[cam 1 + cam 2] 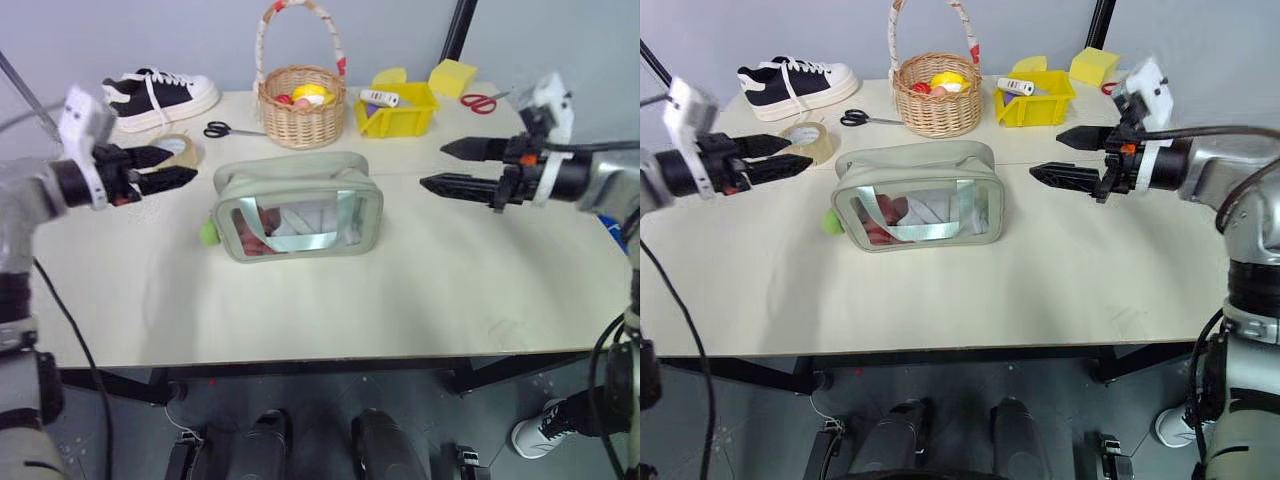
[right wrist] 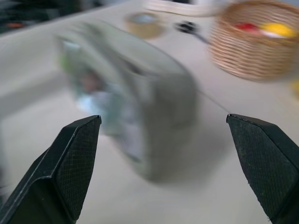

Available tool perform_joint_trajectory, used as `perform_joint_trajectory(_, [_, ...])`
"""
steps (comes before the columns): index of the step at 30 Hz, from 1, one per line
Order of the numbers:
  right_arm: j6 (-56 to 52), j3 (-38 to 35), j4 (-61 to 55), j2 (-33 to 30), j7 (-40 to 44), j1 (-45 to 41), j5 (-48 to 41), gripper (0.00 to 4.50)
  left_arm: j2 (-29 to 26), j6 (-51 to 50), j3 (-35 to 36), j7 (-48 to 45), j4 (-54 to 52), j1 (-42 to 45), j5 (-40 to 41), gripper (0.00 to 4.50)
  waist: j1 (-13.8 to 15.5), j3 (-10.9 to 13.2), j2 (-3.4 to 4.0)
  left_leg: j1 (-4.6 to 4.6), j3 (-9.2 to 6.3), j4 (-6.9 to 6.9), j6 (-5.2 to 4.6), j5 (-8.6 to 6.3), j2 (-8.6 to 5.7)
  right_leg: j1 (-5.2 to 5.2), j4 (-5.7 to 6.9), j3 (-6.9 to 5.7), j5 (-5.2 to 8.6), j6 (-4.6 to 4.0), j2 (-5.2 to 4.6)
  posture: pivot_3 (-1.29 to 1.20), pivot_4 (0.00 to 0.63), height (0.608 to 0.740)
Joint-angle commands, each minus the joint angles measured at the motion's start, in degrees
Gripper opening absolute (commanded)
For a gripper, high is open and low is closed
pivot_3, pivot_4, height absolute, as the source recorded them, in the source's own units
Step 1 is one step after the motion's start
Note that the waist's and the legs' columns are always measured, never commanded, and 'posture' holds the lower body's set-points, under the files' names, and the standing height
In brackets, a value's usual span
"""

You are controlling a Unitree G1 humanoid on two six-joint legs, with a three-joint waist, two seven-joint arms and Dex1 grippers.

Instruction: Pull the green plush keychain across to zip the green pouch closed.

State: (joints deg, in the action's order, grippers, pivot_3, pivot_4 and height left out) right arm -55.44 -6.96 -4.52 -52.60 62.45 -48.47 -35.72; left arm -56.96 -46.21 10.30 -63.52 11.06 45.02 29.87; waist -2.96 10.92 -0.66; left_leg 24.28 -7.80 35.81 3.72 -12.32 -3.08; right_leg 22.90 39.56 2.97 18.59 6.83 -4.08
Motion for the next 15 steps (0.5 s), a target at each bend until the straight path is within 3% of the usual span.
perform_joint_trajectory(1, [-0.3,0.9,-2.4,-0.6,1.5,-0.6,-1.8,4.47,-2.0,0.2,-0.3,-4.2,-2.7,-1.8,1.3,3.41,0.0,0.0,0.01,0.00,0.01,0.00,0.00,0.00,0.00,-0.01,-0.02,0.00,0.00,0.00,-0.02,0.00,0.150,0.740])
perform_joint_trajectory(15, [8.0,6.7,-0.7,2.8,0.9,-3.5,3.1,4.47,-2.0,0.6,1.6,-1.5,-3.4,-1.7,1.2,3.41,0.1,0.0,-0.02,0.10,0.01,0.07,-0.03,-0.01,-0.01,0.06,-0.04,0.00,-0.01,0.01,-0.05,0.00,0.150,0.740])
